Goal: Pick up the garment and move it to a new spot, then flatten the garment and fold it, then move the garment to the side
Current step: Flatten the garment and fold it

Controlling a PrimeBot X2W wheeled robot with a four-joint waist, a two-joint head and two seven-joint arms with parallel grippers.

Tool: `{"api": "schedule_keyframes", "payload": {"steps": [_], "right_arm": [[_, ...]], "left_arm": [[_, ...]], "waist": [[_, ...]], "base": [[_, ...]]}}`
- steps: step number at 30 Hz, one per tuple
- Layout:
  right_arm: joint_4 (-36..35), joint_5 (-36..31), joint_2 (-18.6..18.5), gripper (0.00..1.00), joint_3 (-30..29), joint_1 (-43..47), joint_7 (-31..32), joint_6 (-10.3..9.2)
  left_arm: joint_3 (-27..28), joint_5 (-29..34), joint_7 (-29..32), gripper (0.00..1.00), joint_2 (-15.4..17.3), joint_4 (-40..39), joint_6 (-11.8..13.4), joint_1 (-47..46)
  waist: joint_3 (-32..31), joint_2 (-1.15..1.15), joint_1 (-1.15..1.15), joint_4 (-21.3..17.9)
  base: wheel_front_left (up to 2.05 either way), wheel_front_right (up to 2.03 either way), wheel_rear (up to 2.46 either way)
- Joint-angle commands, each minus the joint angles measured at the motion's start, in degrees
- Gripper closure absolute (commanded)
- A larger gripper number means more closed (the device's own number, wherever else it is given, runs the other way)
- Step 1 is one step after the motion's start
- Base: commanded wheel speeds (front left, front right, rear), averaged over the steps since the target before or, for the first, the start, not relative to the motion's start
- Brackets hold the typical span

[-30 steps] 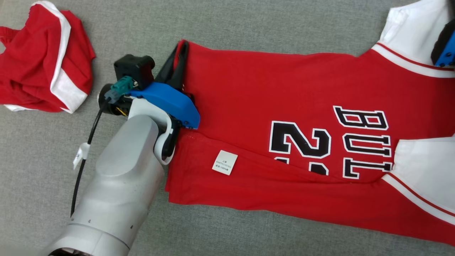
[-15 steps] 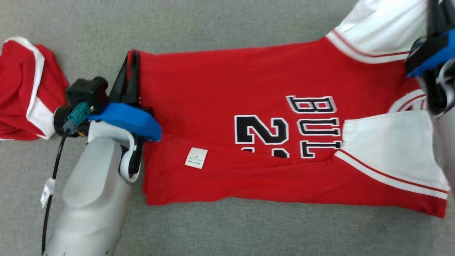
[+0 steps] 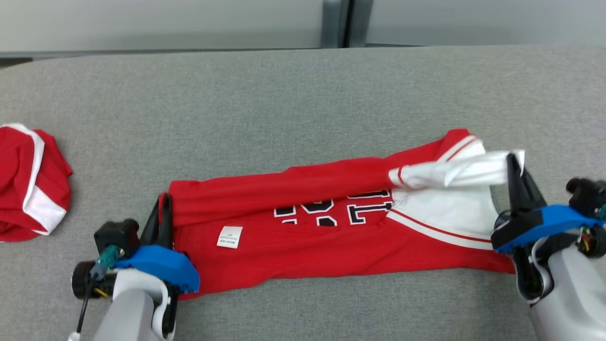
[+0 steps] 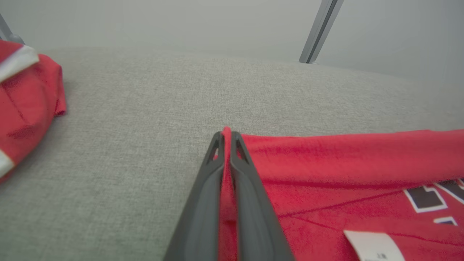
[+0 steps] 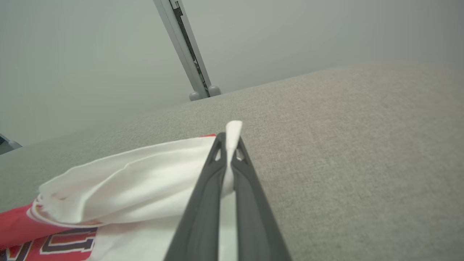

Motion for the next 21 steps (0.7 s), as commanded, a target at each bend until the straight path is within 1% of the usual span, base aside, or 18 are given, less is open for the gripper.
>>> {"api": "schedule_keyframes", "payload": {"steps": [1, 4, 5, 6, 7, 13, 17, 19, 21], "right_arm": [[0.3, 0.2, 0.3, 1.00, -0.1, 1.3, -0.3, -0.02], [2.6, -0.5, 1.3, 1.00, -0.5, 3.6, -0.3, -0.02], [3.5, -0.4, 1.7, 0.95, -0.8, 3.8, -0.3, -0.02], [4.4, 0.0, 2.1, 0.56, -1.4, 3.9, -0.3, -0.02], [5.2, 0.1, 2.5, 0.00, -1.4, 3.9, -0.3, -0.02], [5.8, -0.4, 2.9, 0.00, -3.0, 4.0, -0.3, -0.01], [7.1, -1.4, 3.2, 0.00, -4.0, 4.5, -0.3, -0.01], [8.2, -2.3, 3.1, 0.00, -4.2, 4.5, -0.3, -0.01], [9.8, -3.5, 2.7, 0.00, -4.3, 4.1, -0.3, -0.01]], "left_arm": [[0.7, -0.2, -0.1, 1.00, -0.3, 0.3, -0.3, 1.1], [2.3, -0.1, -0.1, 1.00, -1.2, 1.2, 0.1, 3.8], [2.7, 0.1, -0.1, 0.78, -1.5, 1.3, 0.2, 4.5], [3.0, 0.2, -0.1, 0.36, -1.8, 1.7, 0.3, 5.2], [3.5, 0.2, -0.1, 0.00, -2.2, 2.0, 0.5, 5.9], [5.9, 1.7, -0.1, 0.00, -3.6, -2.0, 2.0, 9.2], [5.6, 2.8, -0.1, 0.00, -4.1, -4.6, 2.1, 11.2], [5.6, 3.4, -0.1, 0.00, -4.2, -6.2, 2.6, 11.7], [5.1, 2.9, -0.1, 0.00, -4.2, -7.5, 2.5, 12.3]], "waist": [[-1.3, 0.01, 0.02, -1.4], [-2.3, 0.01, 0.02, -1.6], [-2.4, 0.01, 0.02, -1.5], [-2.7, 0.01, 0.02, -1.3], [-2.9, 0.01, 0.02, -1.2], [-4.2, 0.01, 0.02, 0.9], [-5.1, 0.01, 0.02, 2.7], [-5.5, 0.01, 0.02, 3.5], [-5.7, 0.01, 0.02, 4.4]], "base": [[0.00, 0.00, 0.00], [0.00, 0.00, 0.00], [0.00, 0.00, 0.00], [0.00, 0.00, 0.00], [0.00, 0.00, 0.00], [0.00, 0.00, 0.00], [0.00, 0.00, 0.00], [0.00, 0.00, 0.00], [0.00, 0.00, 0.00]]}}
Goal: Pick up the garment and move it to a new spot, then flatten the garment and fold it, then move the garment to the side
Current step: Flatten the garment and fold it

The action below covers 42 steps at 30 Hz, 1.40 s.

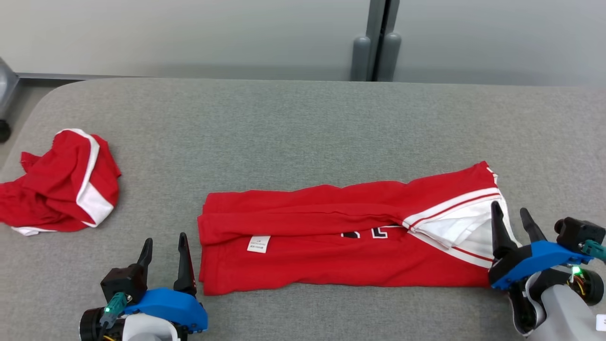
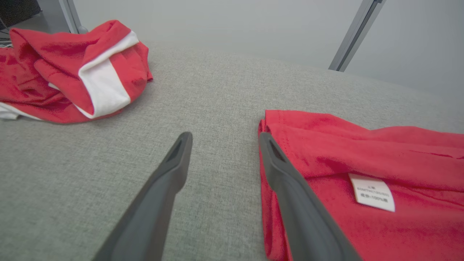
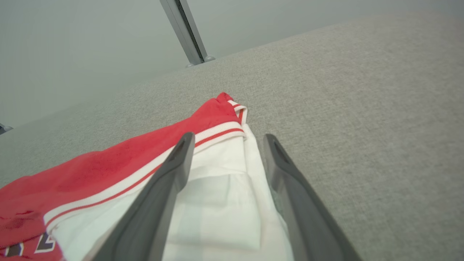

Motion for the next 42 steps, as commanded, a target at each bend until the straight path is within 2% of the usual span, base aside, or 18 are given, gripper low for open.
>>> {"api": "schedule_keyframes", "payload": {"steps": [1, 9, 17, 18, 19, 20, 25, 28, 29, 34, 39, 42], "right_arm": [[1.4, -1.5, -0.7, 0.00, 0.2, 0.2, -0.3, 0.00], [12.2, -6.3, -1.0, 0.00, -1.1, -3.3, -0.2, 0.00], [20.3, -10.6, -0.6, 0.00, -4.4, -4.1, 0.3, -0.06], [21.3, -10.6, -0.1, 0.15, -4.4, -4.2, 0.4, -0.06], [22.2, -10.6, 0.3, 0.85, -4.3, -4.5, 0.7, -0.06], [22.7, -10.4, 0.9, 1.00, -4.1, -4.7, 0.7, -0.03], [21.0, -9.3, 0.6, 1.00, -4.2, -6.2, 0.4, -0.03], [18.2, -9.0, -0.5, 1.00, -5.1, -6.2, 0.0, -0.06], [15.1, -8.8, -1.2, 1.00, -6.1, -5.6, -0.2, -0.05], [9.8, -9.5, -1.4, 1.00, -7.4, -4.0, -0.3, -0.04], [3.9, -8.8, 0.6, 1.00, -5.6, -2.3, -0.3, -0.01], [0.4, -7.5, 2.1, 1.00, -2.3, -1.2, -0.3, 0.00]], "left_arm": [[-0.4, -0.5, -0.1, 0.00, -0.1, -1.0, 0.1, 0.6], [-3.4, -2.5, -0.1, 0.00, -0.1, -3.0, 1.1, 1.6], [-3.6, -3.1, -0.2, 0.00, -0.1, -3.5, 1.7, 2.1], [-3.6, -3.3, -0.2, 0.00, -0.1, -3.5, 1.7, 2.1], [-3.7, -3.3, -0.2, 0.00, -0.1, -3.5, 1.7, 2.1], [-3.9, -3.4, -0.2, 0.00, -0.1, -3.6, 1.8, 2.1], [-4.5, -3.4, -0.1, 0.00, -0.1, -3.5, 1.9, 2.1], [-4.7, -3.5, -0.2, 0.00, -0.1, -3.4, 1.8, 1.8], [-5.1, -3.7, -0.2, 0.00, -0.1, -3.4, 1.6, 1.5], [-5.9, -4.3, -0.2, 0.00, -0.1, -3.3, 1.4, 1.0], [-7.3, -5.3, -0.2, 0.00, -0.1, -2.9, 1.6, 0.9], [-8.1, -5.6, -0.2, 0.00, -0.1, -2.6, 1.6, 0.7]], "waist": [[0.0, 0.01, 0.01, 0.7], [0.2, 0.01, 0.01, 3.6], [0.4, 0.01, 0.01, 4.3], [0.4, 0.01, 0.01, 4.3], [0.4, 0.01, 0.01, 4.2], [0.4, 0.01, 0.01, 4.1], [0.0, 0.01, 0.01, 2.6], [-0.1, 0.01, 0.01, 1.6], [-0.3, 0.01, 0.01, 0.4], [-0.8, 0.01, 0.01, -2.0], [-1.5, 0.01, 0.01, -4.4], [-1.5, 0.01, 0.01, -4.8]], "base": [[0.00, 0.00, 0.00], [0.00, 0.00, 0.00], [0.00, 0.00, 0.00], [0.00, 0.00, 0.00], [0.00, 0.00, 0.00], [0.00, 0.00, 0.00], [0.00, 0.00, 0.00], [0.00, 0.00, 0.00], [0.00, 0.00, 0.00], [0.00, 0.00, 0.00], [0.00, 0.00, 0.00], [0.00, 0.00, 0.00]]}}
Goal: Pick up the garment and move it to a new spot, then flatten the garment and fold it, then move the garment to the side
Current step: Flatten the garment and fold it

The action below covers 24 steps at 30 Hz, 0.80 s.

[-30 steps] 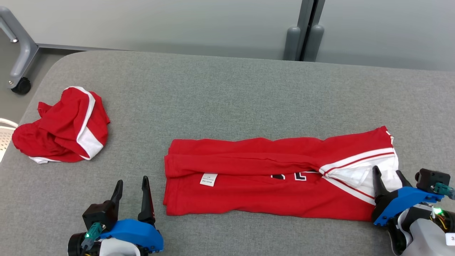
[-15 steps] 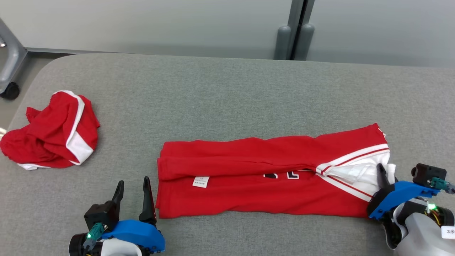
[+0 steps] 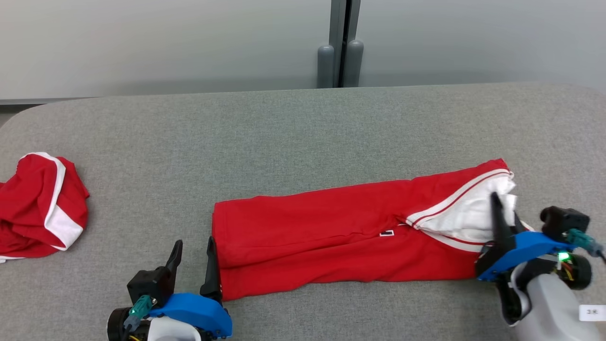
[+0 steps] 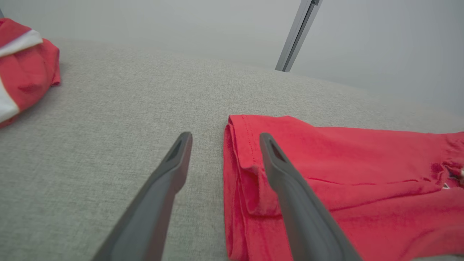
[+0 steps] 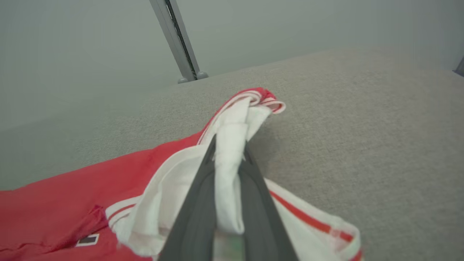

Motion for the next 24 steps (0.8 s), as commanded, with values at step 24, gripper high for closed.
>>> {"api": "schedule_keyframes", "payload": {"steps": [24], "right_arm": [[-6.3, 13.9, 4.5, 1.00, 29.8, 1.5, -0.3, 0.00]], "left_arm": [[-4.6, -1.8, -0.2, 0.00, 0.0, 0.5, 0.1, 1.4]], "waist": [[-1.2, -0.01, 0.00, 15.1]], "base": [[0.00, 0.00, 0.00]]}}
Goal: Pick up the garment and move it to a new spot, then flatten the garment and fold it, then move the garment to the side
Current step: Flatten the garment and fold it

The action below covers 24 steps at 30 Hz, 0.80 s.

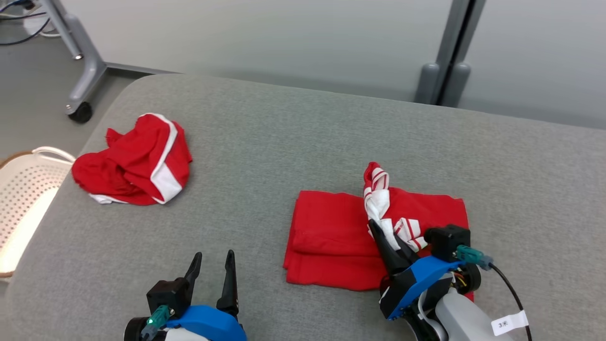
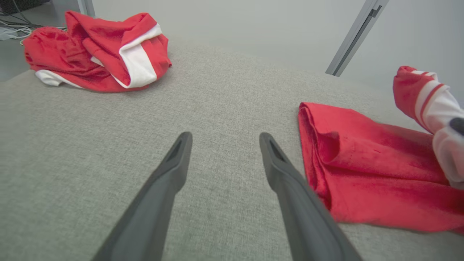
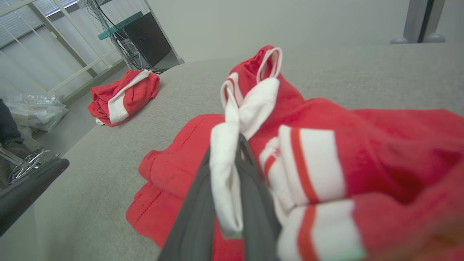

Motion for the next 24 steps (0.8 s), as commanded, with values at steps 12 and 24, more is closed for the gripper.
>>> {"api": "schedule_keyframes", "payload": {"steps": [12, 24], "right_arm": [[0.9, 5.1, 0.1, 1.00, 7.4, -3.3, -0.3, 0.00], [-2.8, 4.9, 0.1, 0.00, 2.8, -3.5, -0.3, 0.00]], "left_arm": [[-1.7, -0.9, -0.2, 0.00, 0.0, -0.2, 0.6, -0.4], [-1.0, -0.2, -0.2, 0.00, 0.0, -1.4, 1.4, -0.6]], "waist": [[0.6, -0.01, 0.00, 3.9], [-0.1, -0.01, 0.00, 0.8]], "base": [[0.00, 0.00, 0.00], [0.00, 0.00, 0.00]]}}
